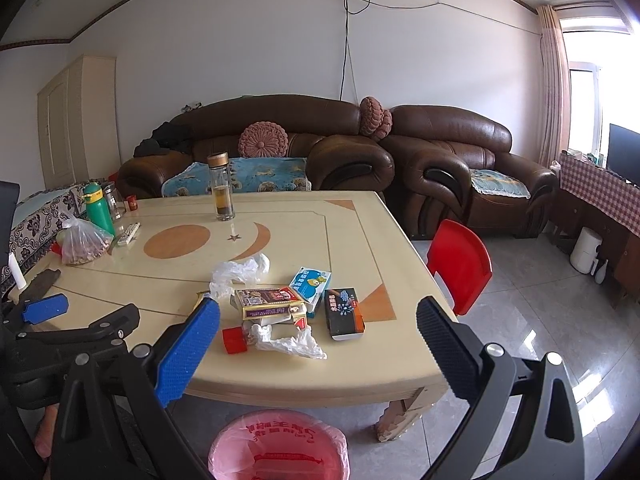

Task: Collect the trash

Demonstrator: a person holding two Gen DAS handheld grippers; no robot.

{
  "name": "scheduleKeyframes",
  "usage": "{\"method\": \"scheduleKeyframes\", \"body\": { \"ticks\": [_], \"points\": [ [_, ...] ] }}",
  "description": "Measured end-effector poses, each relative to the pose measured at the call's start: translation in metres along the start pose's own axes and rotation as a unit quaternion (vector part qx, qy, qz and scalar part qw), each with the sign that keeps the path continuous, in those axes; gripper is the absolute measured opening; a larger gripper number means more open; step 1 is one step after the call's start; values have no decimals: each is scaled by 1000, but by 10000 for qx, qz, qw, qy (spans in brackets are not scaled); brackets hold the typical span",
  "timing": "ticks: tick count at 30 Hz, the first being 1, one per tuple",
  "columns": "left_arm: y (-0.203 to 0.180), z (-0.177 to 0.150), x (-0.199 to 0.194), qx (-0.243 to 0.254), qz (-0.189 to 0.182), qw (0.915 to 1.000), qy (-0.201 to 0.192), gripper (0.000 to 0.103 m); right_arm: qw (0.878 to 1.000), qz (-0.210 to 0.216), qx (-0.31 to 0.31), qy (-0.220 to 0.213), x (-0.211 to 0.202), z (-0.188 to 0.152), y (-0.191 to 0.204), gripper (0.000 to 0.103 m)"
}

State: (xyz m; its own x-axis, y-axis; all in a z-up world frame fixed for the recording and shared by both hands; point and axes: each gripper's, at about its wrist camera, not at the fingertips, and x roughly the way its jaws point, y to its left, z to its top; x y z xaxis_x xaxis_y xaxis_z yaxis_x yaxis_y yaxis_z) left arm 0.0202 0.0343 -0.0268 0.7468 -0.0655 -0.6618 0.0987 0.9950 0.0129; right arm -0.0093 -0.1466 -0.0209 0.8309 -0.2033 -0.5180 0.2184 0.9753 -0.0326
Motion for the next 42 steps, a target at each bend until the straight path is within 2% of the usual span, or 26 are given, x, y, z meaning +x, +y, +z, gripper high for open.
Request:
{"method": "scheduleKeyframes", "body": {
  "ticks": [42],
  "points": [
    [-2, -3, -2, 42, 66, 10000, -3, 98, 10000, 57, 75, 26, 1, -4, -2, 97]
  ]
}}
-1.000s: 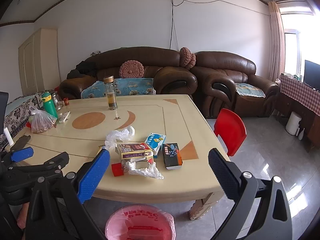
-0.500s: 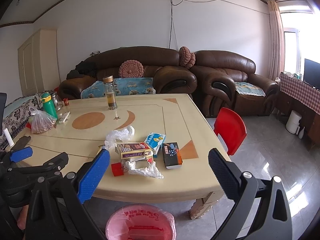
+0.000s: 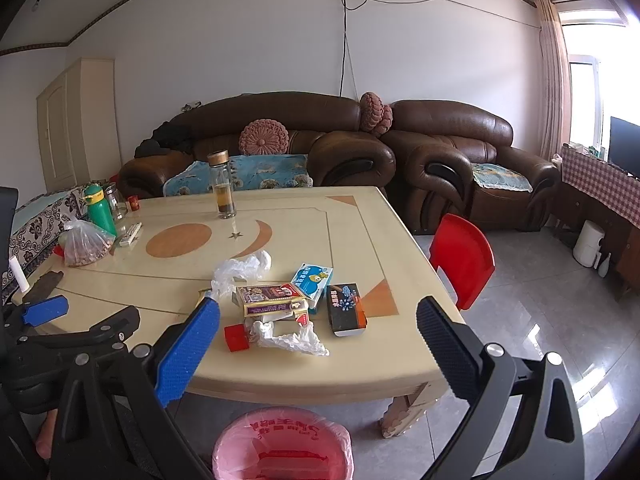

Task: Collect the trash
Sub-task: 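Move the left tool to the yellow candy bar while the right tool approaches the black-orange box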

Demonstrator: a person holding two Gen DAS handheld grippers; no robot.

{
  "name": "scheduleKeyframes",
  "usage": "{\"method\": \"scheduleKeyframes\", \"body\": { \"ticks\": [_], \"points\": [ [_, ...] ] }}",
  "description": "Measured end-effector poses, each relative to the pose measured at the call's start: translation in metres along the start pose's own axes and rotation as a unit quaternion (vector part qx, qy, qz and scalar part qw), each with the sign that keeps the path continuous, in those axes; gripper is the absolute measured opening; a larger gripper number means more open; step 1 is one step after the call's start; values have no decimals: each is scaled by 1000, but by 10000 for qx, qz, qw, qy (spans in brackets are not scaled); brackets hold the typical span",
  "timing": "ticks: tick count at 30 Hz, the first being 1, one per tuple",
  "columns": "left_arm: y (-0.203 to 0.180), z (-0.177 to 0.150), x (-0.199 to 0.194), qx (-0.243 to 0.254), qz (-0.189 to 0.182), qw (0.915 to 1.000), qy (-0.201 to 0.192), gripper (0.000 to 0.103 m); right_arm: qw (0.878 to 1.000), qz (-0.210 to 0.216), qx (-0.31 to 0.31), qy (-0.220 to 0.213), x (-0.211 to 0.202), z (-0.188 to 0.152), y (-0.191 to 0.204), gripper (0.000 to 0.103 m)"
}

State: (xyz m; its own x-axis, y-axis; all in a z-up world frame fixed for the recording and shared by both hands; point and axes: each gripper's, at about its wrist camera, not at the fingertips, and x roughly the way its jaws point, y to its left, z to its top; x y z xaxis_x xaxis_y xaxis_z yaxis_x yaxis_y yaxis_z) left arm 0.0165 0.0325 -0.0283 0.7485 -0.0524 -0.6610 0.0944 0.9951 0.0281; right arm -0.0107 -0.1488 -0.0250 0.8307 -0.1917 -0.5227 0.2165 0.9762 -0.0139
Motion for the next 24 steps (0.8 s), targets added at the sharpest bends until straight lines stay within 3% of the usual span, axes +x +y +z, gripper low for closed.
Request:
{"method": "scheduleKeyframes", "body": {
  "ticks": [11, 19, 24],
  "points": [
    [2, -1, 6, 9, -74, 9999, 84, 98, 10000, 24, 15, 44, 2, 0, 0, 97],
    [18, 1, 33, -241, -184, 9986, 435, 98, 9996, 123, 128, 222, 24, -1, -12, 97],
    [20, 2, 59, -267, -217, 9965, 756, 98, 9992, -82, 92, 377, 48, -2, -22, 97]
  ]
}}
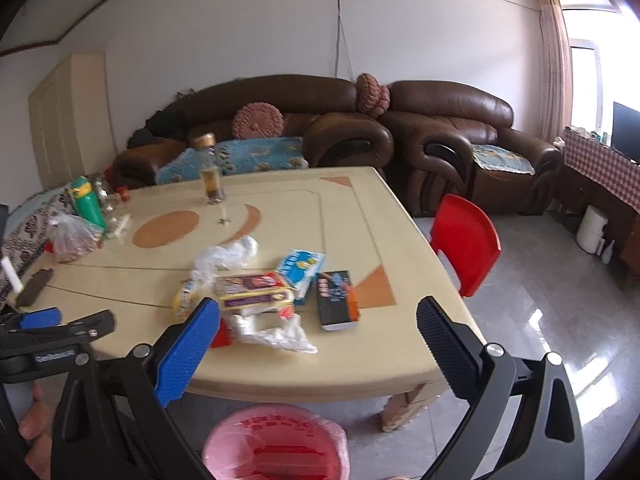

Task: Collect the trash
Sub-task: 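Move the left tool to the yellow candy bar while the right tool approaches the black-orange box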

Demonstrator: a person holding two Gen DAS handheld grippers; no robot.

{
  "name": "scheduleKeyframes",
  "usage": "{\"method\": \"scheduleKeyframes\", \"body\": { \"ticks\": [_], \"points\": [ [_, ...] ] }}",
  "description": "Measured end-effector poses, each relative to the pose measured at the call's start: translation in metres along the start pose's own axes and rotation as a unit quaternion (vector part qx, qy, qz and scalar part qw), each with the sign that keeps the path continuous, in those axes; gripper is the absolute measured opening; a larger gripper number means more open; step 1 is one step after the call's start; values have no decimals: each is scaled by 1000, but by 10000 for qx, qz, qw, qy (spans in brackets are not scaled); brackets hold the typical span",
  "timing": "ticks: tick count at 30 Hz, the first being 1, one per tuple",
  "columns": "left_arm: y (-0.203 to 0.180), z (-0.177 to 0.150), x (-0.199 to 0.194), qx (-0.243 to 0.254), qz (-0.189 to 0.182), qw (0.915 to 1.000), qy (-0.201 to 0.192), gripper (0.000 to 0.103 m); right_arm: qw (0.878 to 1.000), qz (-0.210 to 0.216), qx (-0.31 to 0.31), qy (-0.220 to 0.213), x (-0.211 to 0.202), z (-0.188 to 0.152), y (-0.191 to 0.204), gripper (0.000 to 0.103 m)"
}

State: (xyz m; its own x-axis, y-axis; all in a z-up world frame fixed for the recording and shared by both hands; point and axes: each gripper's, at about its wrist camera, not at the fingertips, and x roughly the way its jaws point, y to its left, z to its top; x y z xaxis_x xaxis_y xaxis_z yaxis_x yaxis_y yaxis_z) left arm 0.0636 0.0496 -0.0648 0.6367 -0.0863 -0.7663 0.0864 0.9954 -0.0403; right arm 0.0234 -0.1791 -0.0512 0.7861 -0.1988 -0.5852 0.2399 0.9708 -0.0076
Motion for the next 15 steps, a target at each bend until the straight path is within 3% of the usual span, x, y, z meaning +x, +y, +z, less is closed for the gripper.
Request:
{"method": "scheduleKeyframes", "body": {
  "ticks": [4, 15],
  "points": [
    [0, 4, 19, 5, -54, 9998, 216, 98, 9995, -175, -27, 256, 29, 3, -12, 97],
    [-5, 23, 81, 78, 31, 9976, 684, 98, 9973, 23, -300, 673, 101, 5, -22, 96]
  ]
}}
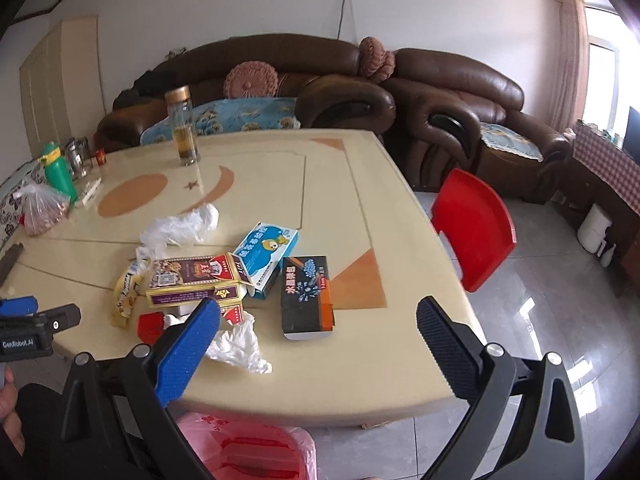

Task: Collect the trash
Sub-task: 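Move the left tool to the yellow candy bar while the right tool approaches the black-orange box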

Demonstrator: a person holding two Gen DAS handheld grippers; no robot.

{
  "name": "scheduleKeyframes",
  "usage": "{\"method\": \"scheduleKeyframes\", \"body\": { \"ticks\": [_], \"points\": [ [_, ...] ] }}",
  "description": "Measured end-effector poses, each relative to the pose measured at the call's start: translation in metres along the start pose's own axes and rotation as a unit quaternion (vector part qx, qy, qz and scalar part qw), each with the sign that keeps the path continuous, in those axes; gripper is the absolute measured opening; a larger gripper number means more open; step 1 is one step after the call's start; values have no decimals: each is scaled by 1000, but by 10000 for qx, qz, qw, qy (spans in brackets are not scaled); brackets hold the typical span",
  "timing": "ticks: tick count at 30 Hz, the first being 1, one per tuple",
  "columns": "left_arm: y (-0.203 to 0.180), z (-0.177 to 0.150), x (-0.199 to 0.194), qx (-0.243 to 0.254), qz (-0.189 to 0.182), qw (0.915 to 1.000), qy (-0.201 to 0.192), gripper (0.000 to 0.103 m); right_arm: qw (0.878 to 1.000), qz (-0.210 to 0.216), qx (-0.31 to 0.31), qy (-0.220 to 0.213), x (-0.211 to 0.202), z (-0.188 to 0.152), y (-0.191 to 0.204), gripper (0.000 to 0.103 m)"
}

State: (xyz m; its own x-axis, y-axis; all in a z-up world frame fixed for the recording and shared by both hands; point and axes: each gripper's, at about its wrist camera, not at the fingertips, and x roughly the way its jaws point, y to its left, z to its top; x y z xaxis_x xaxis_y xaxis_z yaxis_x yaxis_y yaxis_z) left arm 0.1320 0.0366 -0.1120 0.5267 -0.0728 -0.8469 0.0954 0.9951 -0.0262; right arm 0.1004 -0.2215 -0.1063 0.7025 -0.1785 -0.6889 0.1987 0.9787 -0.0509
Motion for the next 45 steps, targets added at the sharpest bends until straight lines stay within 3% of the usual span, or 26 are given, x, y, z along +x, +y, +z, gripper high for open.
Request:
{"method": "scheduleKeyframes", "body": {
  "ticks": [11, 26, 32, 40, 45],
  "points": [
    [-5, 18, 61, -11, 24, 9988, 485, 98, 9981, 138, -406, 435, 69, -1, 4, 96],
    [3, 31, 103, -52, 47, 9972, 738, 98, 9950, 398, -195, 893, 126, -10, -6, 96],
    [4, 35, 113, -8, -23, 9970, 773, 98, 9930, 498, -141, 1065, 140, -14, -5, 96],
    [-1, 36, 120, 245, 154, 9979, 585, 98, 9919, 483, -205, 1152, 151, -19, -1, 97],
    [-1, 35, 118, 340, 83, 9988, 353, 98, 9928, 380, -303, 1099, 153, -20, 1, 97]
  ]
}}
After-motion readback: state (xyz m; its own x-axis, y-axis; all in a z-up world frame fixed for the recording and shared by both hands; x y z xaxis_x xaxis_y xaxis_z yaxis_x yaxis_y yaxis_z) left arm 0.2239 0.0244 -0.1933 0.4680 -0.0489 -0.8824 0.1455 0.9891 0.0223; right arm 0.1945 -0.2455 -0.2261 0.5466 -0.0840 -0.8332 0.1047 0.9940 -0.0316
